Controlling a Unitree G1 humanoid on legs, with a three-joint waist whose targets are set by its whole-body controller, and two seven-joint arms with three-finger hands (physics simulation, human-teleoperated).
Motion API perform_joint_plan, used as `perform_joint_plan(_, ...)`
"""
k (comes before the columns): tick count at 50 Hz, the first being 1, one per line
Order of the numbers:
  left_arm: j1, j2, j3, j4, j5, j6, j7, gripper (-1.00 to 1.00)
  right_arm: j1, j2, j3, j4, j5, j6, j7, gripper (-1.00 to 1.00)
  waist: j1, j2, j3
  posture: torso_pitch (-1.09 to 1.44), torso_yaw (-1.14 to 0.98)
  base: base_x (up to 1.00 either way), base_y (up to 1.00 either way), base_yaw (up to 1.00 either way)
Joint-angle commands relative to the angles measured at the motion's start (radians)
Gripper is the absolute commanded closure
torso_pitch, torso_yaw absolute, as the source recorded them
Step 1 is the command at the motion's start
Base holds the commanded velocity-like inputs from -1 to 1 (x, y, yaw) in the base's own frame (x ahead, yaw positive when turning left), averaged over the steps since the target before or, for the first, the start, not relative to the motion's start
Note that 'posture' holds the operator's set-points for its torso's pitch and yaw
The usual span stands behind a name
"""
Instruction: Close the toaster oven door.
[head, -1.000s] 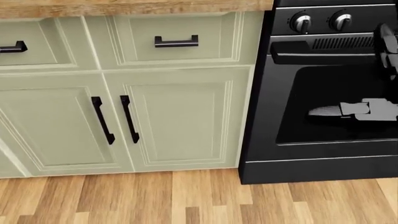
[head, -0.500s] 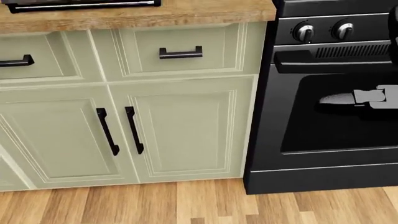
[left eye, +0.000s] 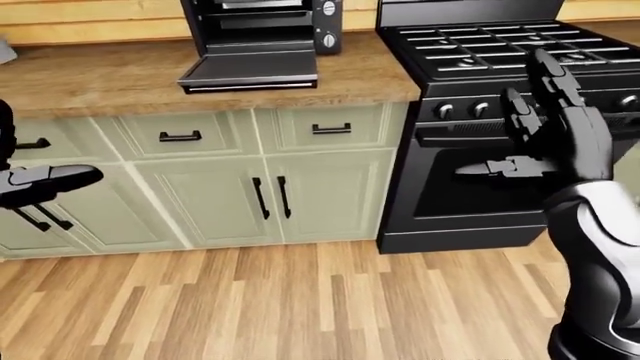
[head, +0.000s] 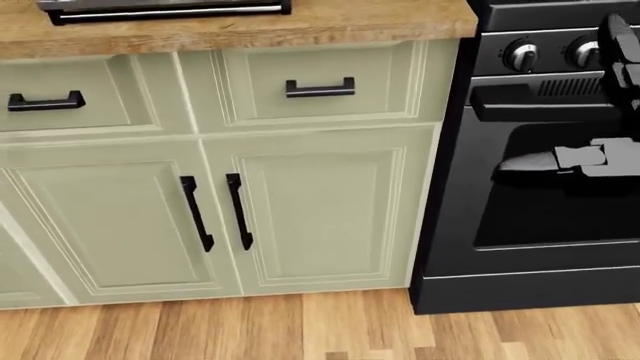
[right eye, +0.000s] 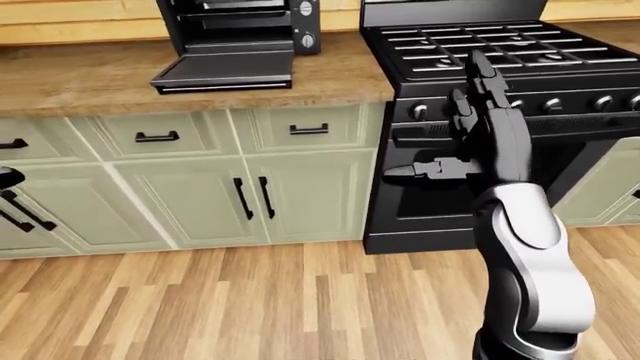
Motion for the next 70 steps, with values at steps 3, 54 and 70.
perform_joint_plan(3, -0.021, 0.019, 0.007, -0.041, -0.009, -0.034, -0.004, -1.0, -0.03, -0.022, -0.028, -0.035, -0.002, -0.032, -0.011, -1.0, -0.007, -0.016, -0.014, 0.0, 0.0, 0.0, 0.14, 0.0)
perform_joint_plan(54, -0.02, 0.028, 0.012, -0.038, -0.003, -0.044, -0.007, -1.0, -0.015, -0.015, -0.023, -0.062, 0.008, -0.024, 0.003, -1.0, -0.003, 0.008, -0.021, 0.0, 0.0, 0.0, 0.11, 0.0)
perform_joint_plan(70, -0.016, 0.024, 0.013, -0.041, -0.004, -0.046, -0.01, -1.0, -0.01, -0.012, -0.027, -0.073, 0.009, -0.019, 0.009, -1.0, -0.009, -0.011, 0.002, 0.0, 0.0, 0.04, 0.03, 0.0)
